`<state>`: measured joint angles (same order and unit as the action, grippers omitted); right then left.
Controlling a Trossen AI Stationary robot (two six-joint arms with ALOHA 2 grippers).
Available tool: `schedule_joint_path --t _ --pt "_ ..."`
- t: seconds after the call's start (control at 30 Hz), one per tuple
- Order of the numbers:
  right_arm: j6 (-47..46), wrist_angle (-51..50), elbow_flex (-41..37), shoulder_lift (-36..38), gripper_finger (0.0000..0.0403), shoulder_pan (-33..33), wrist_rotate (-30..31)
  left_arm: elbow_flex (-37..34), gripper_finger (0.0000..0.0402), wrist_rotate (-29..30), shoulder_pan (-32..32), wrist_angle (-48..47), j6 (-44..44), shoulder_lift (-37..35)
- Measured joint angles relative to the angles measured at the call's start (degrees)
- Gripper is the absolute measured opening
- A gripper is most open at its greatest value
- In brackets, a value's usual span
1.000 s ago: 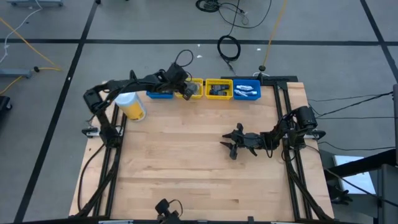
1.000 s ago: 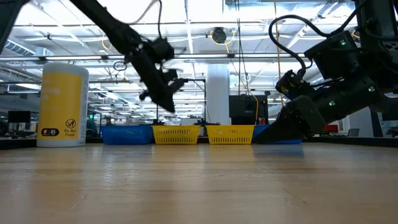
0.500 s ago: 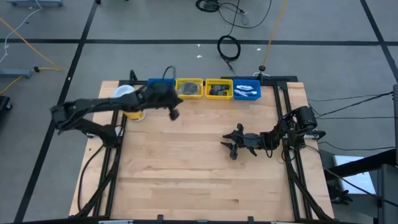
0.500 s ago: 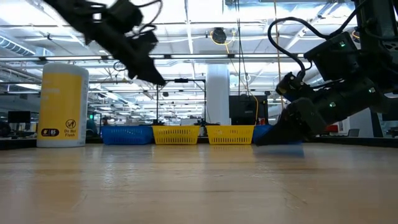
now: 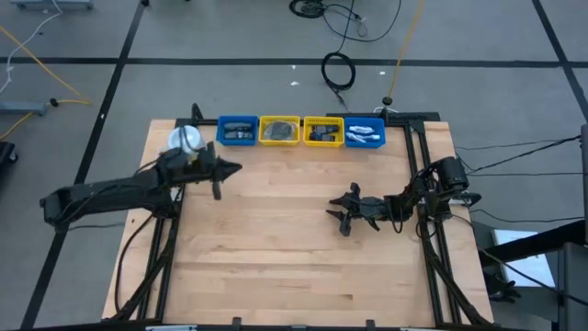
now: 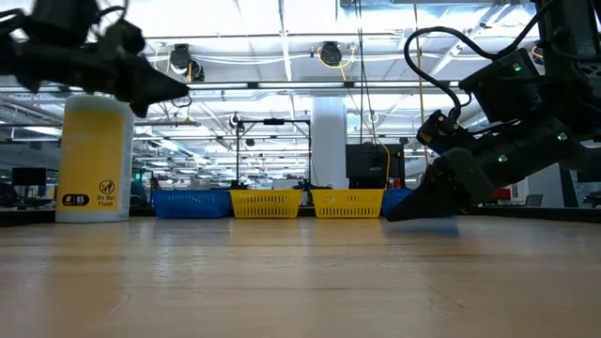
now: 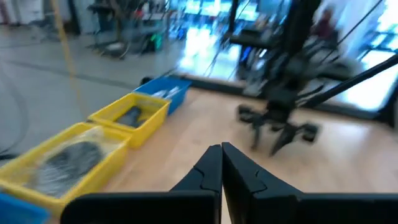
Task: Pick & Place Travel size toiletries
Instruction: Return to Home Position
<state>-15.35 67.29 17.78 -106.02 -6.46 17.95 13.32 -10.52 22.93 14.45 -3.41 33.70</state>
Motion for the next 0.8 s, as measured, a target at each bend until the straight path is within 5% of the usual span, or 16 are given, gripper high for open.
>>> schedule_joint_path --t 0.4,0.8 --pt "0.4 0.0 0.0 0.0 0.0155 0.0 0.1 -12.6 0.0003 11.8 -17.7 1.0 -2.6 -15.5" --pt "-0.8 -0.8 0.0 0.0 0.0155 0.0 0.0 -12.4 0.0006 12.6 -19.4 -7.5 -0.3 -28.2"
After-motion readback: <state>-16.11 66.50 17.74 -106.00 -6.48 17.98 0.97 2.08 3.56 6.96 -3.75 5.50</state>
